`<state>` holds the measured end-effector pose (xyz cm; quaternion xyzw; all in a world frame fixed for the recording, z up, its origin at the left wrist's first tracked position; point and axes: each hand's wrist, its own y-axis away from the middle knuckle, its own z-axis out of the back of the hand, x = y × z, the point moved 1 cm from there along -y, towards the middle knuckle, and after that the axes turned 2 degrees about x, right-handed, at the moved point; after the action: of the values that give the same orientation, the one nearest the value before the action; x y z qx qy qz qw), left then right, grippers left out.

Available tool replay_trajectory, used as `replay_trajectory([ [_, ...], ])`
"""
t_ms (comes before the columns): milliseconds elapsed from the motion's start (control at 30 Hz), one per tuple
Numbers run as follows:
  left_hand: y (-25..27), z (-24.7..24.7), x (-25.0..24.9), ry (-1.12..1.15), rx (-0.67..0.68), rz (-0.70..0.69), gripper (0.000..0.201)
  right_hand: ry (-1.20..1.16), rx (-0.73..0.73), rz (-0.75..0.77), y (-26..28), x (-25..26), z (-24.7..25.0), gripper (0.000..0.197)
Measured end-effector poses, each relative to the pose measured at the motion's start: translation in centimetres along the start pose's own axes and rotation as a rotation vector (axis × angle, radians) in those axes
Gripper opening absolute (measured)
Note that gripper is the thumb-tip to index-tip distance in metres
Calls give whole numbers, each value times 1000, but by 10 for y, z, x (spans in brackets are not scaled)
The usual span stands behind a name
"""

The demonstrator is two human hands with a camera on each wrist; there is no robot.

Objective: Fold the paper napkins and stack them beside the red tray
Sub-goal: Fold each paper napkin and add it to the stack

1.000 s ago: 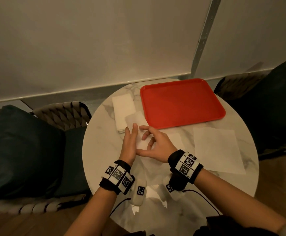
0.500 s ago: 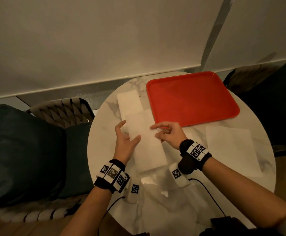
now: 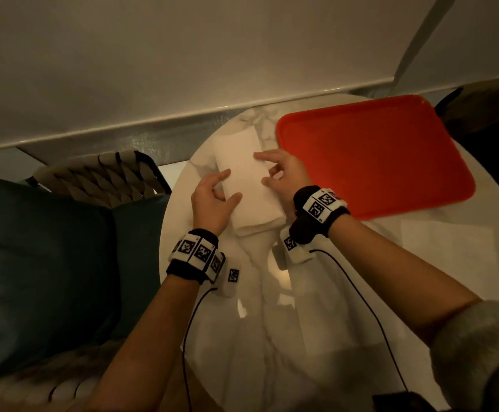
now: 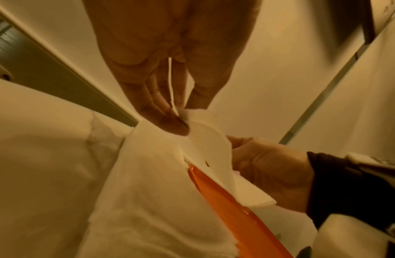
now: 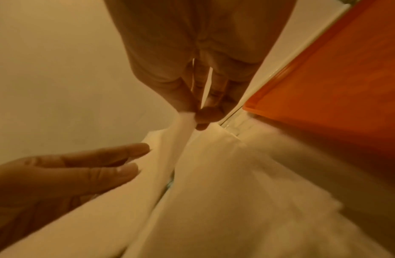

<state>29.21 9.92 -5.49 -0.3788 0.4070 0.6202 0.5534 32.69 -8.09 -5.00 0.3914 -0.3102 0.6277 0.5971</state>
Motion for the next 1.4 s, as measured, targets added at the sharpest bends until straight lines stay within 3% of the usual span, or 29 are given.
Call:
replay_trajectory([
  [367, -17, -21, 29, -348, 92, 106, 54, 296, 71, 2, -17, -45, -40, 48],
  [533, -8, -24, 26, -463, 129, 175, 52, 554, 146, -90, -8, -31, -27, 51],
  [600, 0, -24, 21, -514, 124, 172, 52, 554, 161, -87, 3, -21, -15, 47],
  [733, 33, -30, 8, -676, -10, 52, 52, 429, 47, -47, 56, -22, 14, 32],
  [867, 94, -56, -2, -681, -135, -50, 49, 373, -63, -136, 129, -57, 50, 22],
  [1033, 179, -103, 10, -645, 114, -132, 51, 394, -79, -385, 209, -107, 87, 28],
  [1133, 200, -123, 15, -686, 196, -5, 70, 433, -59, -546, 239, -121, 98, 52],
  [1233, 203, -133, 10, -691, 189, 141, 92, 454, -66, -639, 254, -121, 98, 67],
  [1400, 210, -147, 5, -577, 160, 241, 96, 533, -20, -647, 250, -113, 88, 52],
])
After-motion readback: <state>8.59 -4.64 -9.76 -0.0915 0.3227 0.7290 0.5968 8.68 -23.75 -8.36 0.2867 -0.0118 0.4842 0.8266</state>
